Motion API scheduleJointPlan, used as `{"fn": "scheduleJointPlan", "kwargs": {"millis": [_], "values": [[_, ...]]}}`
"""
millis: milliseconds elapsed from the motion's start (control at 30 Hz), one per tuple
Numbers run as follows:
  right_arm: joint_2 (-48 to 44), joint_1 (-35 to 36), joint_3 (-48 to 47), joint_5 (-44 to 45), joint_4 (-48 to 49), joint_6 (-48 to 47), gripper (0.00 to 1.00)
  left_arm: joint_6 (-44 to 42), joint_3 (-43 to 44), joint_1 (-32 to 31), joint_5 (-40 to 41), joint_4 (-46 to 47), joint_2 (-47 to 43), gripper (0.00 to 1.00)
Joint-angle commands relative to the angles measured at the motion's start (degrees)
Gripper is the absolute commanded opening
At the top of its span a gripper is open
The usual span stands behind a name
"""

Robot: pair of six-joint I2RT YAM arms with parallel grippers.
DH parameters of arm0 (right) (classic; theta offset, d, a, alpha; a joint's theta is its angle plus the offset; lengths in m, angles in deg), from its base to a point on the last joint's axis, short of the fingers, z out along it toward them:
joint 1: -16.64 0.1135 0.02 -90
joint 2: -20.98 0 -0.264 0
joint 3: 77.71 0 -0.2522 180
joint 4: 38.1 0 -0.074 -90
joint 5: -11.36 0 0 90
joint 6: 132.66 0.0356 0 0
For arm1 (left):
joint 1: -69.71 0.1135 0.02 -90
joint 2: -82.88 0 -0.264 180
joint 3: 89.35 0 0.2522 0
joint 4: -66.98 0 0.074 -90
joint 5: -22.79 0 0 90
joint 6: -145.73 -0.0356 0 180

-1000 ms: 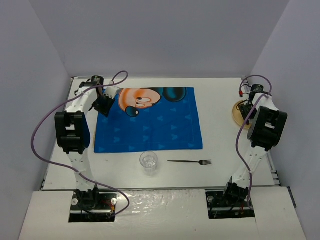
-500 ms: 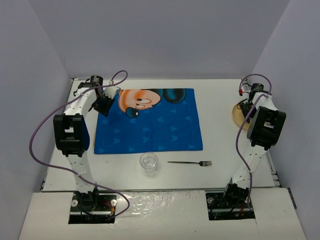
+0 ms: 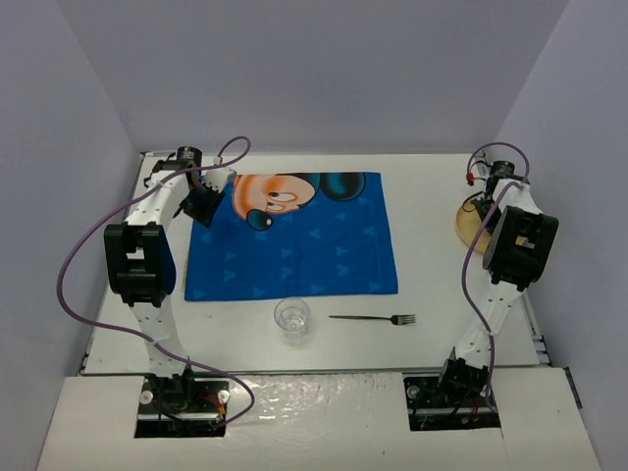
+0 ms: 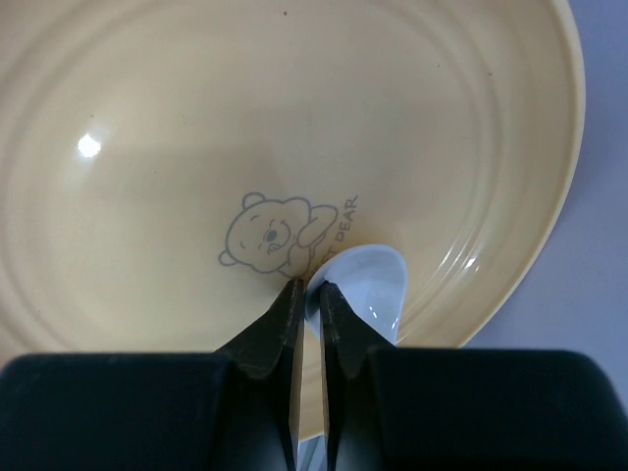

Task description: Set the dinner table for one person

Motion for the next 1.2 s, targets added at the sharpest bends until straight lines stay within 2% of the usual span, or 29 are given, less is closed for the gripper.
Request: {"fn": "scheduleJointPlan", "kwargs": {"millis": [0, 233, 400, 567, 700, 867, 1167], "values": [[-4.70, 1.16, 2.67, -6.27, -2.05, 2.23, 0.00, 0.36, 1.66, -0.26, 0.05, 0.17, -4.60, 0.19], [-22.42, 10.14, 5.36, -10.90, -3.76, 2.42, 0.00, 0.37, 2.07, -0.35, 0.20, -0.17, -4.00, 0.19], [-28.58, 17.92, 5.46, -22.44, -10.67, 1.58, 0.00, 0.57, 1.48, -0.35, -0.42, -0.01, -4.40, 0.19], [-31.37, 28.15, 10.93, -27.75, -17.56, -0.90, 0.00, -0.54, -1.39, -0.35, -0.38, 0.67, -6.53, 0.19], [-34.69, 32.49, 15.81, -31.81, -20.38, -5.15, 0.00, -1.00, -3.61, -0.35, -0.36, 1.36, -7.94, 0.19], [-37.08, 34.72, 19.00, -33.43, -21.91, -6.93, 0.00, -1.42, -4.91, -0.32, -0.37, 1.57, -8.56, 0.19], [-35.21, 38.56, 21.46, -34.13, -23.29, -7.18, 0.00, -1.22, -6.52, -0.35, -0.57, 2.22, -8.29, 0.19]]}}
